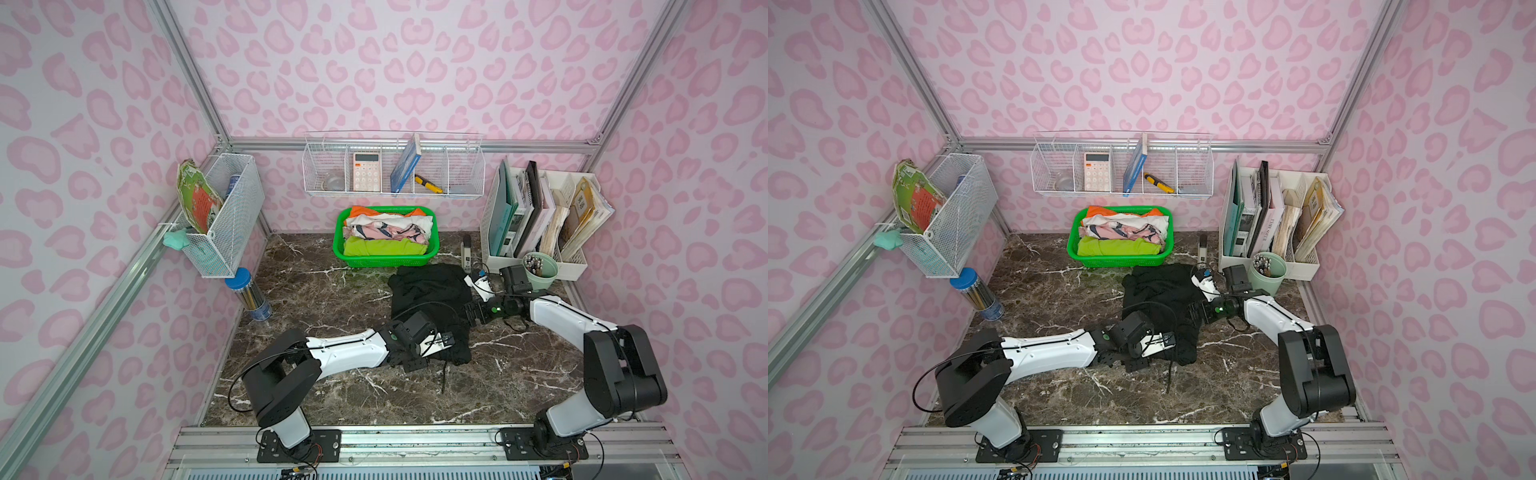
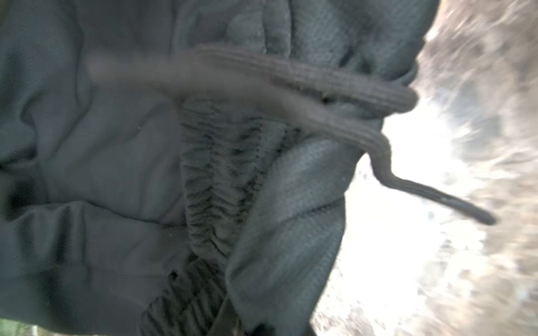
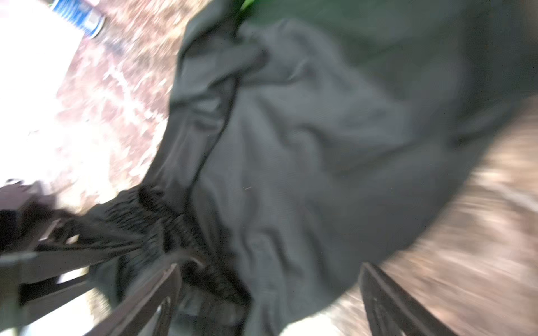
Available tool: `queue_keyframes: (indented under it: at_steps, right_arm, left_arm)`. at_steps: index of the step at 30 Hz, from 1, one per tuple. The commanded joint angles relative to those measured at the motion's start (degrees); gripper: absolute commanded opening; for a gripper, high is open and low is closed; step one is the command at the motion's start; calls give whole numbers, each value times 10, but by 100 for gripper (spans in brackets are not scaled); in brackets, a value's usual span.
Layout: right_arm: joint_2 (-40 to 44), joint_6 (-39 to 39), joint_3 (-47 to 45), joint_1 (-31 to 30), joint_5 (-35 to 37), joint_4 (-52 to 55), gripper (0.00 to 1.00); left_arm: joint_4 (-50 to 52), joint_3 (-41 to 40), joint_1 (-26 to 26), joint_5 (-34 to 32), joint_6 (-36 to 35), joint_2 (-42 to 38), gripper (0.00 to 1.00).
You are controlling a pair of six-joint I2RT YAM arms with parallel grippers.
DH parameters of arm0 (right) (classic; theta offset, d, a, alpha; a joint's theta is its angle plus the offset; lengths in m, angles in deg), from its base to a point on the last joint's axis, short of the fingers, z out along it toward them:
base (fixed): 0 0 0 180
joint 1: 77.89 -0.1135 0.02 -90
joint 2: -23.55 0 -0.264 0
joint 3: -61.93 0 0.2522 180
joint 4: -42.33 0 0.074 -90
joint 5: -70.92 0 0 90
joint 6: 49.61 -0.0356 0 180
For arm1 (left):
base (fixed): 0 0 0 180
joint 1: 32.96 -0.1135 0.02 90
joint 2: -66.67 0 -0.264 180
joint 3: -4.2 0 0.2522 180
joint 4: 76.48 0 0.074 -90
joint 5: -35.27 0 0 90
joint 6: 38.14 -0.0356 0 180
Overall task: Roll up the shorts
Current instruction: Roll the shorts at the center of the board.
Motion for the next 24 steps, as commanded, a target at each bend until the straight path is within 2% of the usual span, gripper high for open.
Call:
queue_keyframes:
  at_steps: [1, 4, 6, 11, 13, 19, 24]
  right_arm:
    - [43, -19, -18, 1, 90, -48, 99]
    - [89, -1, -50, -1, 109, -81, 99]
    - [123, 35, -76, -13, 93, -102, 98]
    - [201, 161, -146, -130, 213, -151, 98]
    - [228, 186, -177, -160, 245, -182, 98]
    - [286, 229, -219, -184, 234, -215, 98]
    - [311, 334, -260, -270, 252, -219, 98]
  left_arm:
    - [95, 25, -14, 83, 16, -3, 10]
    - [149, 54, -36, 144, 21, 4, 10]
    - [186, 76, -50, 176, 25, 19, 10]
    - [263, 139, -81, 250, 26, 70, 10]
    - [297, 167, -92, 272, 19, 93, 10]
    - [390, 253, -118, 314, 1, 172, 7]
    - [443, 316, -133, 338, -10, 225, 7]
